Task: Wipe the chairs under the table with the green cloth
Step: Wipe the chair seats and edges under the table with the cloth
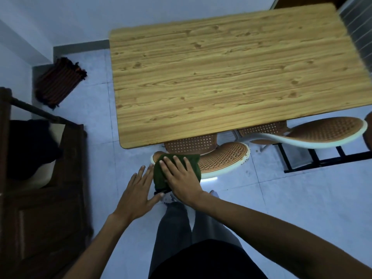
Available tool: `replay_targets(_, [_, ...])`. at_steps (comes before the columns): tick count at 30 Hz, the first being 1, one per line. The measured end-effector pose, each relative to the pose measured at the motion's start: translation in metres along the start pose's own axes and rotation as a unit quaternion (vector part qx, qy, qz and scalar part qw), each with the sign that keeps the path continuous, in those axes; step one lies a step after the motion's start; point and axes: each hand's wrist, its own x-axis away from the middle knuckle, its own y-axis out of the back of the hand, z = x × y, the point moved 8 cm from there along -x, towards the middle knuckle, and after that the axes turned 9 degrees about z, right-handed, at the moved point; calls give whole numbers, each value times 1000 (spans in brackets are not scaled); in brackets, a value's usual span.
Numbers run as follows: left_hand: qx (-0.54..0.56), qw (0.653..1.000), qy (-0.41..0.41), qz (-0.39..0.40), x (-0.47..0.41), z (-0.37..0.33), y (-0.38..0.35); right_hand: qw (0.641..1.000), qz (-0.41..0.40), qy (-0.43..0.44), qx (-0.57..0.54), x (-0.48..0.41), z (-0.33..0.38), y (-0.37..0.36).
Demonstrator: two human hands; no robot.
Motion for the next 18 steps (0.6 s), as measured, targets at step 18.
replay_targets(18, [-29,999,-5,-17,16,15,24,999,-7,40,-32,5,0,5])
